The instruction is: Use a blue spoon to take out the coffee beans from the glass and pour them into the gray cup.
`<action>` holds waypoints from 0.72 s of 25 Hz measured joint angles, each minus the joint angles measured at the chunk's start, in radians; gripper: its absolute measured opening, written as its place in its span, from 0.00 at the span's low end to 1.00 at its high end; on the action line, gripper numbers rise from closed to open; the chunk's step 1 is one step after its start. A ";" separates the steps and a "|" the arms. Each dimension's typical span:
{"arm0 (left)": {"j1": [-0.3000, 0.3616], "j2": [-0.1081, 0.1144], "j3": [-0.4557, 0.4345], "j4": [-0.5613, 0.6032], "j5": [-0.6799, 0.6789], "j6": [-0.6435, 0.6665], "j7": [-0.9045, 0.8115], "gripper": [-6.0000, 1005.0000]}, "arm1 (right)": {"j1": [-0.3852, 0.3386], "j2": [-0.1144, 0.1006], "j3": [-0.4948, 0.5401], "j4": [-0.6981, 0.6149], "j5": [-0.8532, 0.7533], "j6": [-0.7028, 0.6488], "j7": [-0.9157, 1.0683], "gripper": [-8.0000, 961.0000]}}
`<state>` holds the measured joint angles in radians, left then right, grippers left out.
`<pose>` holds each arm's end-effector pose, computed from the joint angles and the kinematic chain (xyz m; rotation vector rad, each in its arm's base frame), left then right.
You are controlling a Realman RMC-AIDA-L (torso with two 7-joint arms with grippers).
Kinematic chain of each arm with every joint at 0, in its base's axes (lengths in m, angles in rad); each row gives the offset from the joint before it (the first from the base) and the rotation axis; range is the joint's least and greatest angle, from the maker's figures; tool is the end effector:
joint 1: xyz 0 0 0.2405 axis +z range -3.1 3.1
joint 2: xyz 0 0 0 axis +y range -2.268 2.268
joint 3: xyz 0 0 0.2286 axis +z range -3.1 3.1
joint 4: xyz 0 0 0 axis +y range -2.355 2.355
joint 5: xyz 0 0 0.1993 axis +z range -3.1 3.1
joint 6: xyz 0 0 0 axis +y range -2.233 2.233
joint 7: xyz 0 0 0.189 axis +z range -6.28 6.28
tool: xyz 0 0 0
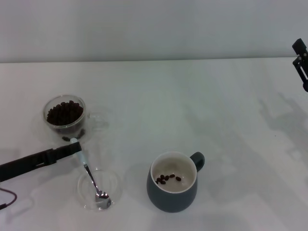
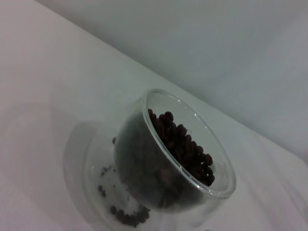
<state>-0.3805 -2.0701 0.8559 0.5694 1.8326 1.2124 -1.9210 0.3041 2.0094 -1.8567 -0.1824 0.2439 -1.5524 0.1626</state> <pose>-0.2909 0.3222 -0.0410 -2.1761 -1.5765 -0.6956 0.2677 0.3158 0.0571 -1.5990 0.1459 0.8740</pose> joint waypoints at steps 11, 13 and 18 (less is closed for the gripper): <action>0.132 0.000 0.000 0.110 -0.119 0.057 0.124 0.61 | -0.002 -0.002 0.035 0.000 0.000 0.000 0.000 0.63; 0.150 -0.002 -0.001 0.145 -0.122 0.066 0.133 0.61 | -0.002 -0.002 0.048 0.000 0.000 0.000 0.000 0.63; 0.158 -0.002 -0.069 0.165 -0.125 0.080 0.196 0.61 | -0.002 -0.002 0.101 0.000 -0.001 -0.005 -0.006 0.63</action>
<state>-0.2227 -2.0717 0.7870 0.7341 1.7076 1.2925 -1.7254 0.3025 2.0078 -1.7553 -0.1825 0.2431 -1.5575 0.1567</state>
